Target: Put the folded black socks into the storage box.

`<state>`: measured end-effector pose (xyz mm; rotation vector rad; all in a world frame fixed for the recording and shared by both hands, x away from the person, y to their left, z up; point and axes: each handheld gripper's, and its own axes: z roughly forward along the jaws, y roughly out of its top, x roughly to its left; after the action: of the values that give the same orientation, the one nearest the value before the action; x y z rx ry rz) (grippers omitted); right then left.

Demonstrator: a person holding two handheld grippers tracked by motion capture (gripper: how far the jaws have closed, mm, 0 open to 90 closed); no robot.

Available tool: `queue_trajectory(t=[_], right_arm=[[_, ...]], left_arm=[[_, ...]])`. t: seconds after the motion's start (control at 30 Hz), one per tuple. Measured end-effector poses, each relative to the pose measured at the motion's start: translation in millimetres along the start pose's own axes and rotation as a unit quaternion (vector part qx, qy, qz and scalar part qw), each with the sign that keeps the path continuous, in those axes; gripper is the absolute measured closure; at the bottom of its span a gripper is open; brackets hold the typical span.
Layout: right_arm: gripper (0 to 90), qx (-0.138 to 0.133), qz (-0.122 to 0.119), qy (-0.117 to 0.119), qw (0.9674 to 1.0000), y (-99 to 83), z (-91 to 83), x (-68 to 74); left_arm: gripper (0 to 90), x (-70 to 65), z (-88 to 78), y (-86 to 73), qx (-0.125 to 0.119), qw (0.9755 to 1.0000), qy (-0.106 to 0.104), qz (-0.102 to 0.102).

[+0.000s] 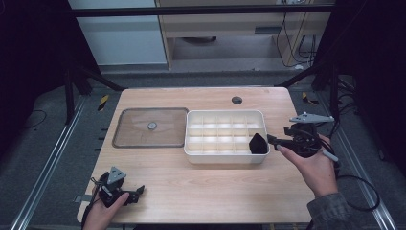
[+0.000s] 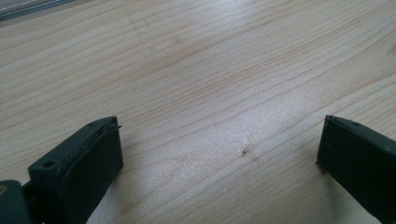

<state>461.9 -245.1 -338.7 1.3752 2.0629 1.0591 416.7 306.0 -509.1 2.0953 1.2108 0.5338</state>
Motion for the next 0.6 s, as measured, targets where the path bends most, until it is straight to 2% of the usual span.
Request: queue_trajectory(t=[0.27, 0.4, 0.6], right_arm=[[7.1, -0.021, 0.001, -0.018, 0.9996, -8.3, -1.2, -0.6], [5.8, -0.030, -0.006, -0.014, 0.9994, -16.4, -1.1, -0.3], [5.5, -0.022, 0.002, -0.012, 0.9997, -31.0, 2.6, -1.3]], left_arm=[[0.0, -0.1, 0.0, 0.0, 0.000, 1.0000, 0.000, 0.000], [0.0, -0.1, 0.1, 0.1, 0.000, 1.0000, 0.000, 0.000], [0.0, -0.5, -0.1, 0.2, 0.001, 1.0000, -0.001, 0.002]])
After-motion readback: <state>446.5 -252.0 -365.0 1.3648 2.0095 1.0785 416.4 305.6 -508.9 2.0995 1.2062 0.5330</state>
